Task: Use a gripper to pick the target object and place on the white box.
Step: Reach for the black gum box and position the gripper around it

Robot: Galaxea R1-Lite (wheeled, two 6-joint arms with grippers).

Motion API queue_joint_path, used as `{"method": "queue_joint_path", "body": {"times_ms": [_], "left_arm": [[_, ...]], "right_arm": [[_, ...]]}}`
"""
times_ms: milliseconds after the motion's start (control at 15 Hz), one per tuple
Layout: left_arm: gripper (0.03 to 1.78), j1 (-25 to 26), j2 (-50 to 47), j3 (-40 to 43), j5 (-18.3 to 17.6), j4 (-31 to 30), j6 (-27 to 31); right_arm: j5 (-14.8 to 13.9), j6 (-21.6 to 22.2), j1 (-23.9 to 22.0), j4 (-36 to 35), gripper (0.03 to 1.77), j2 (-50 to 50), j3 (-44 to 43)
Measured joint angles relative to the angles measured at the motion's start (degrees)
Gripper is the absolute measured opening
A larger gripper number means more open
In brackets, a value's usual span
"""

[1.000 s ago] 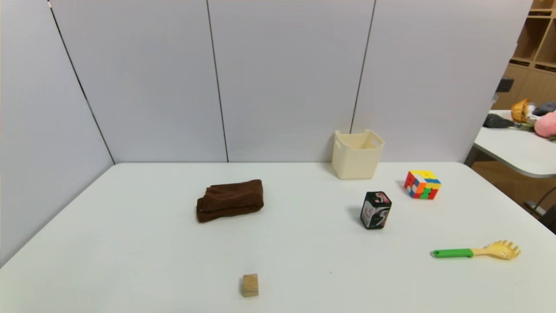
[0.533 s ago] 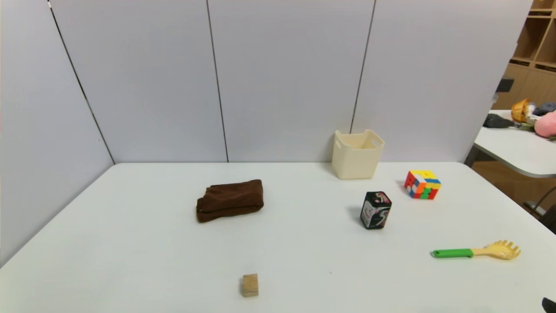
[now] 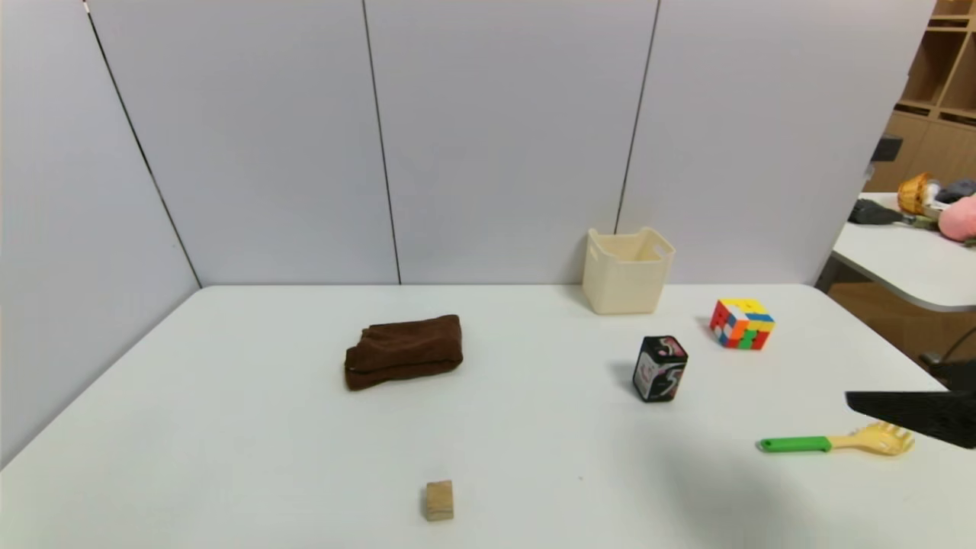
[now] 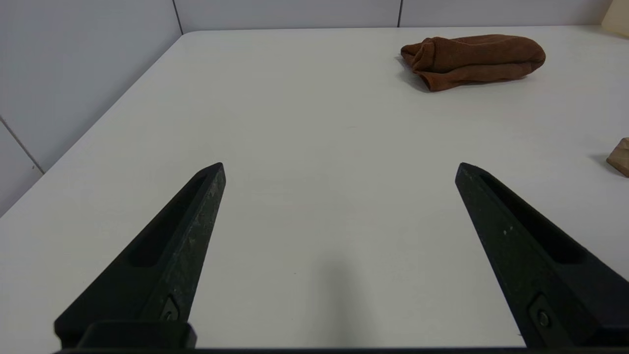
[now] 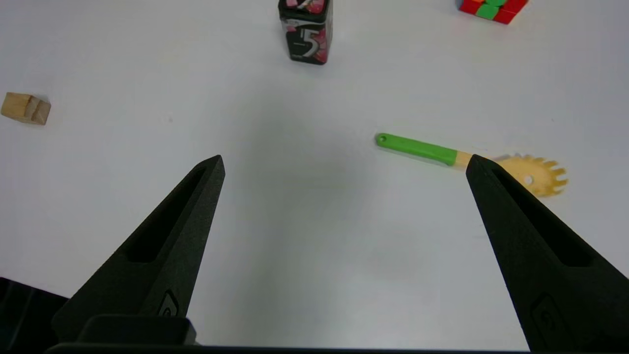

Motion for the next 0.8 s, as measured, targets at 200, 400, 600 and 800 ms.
{"method": "queue_joint_path", "body": {"times_ms": [200,400,600,800], "left_arm": [[1.69,0.0,0.0,0.0,0.0,0.0,0.0],[1.69,0.0,0.0,0.0,0.0,0.0,0.0],[1.69,0.0,0.0,0.0,0.0,0.0,0.0],[1.69,0.0,0.0,0.0,0.0,0.0,0.0]], "right_arm": [[-0.4,0.3,1.2,-0.3,1.70,9.4,-4.7],[-0.5,0.5,2.2,-2.2,1.70,14.7,-5.4],[-0.6,0.5,3.2,-8.9,1.70,16.2,-1.2],[-0.7,0.6,4.7,-10.3,1.70,17.3,0.9]]}}
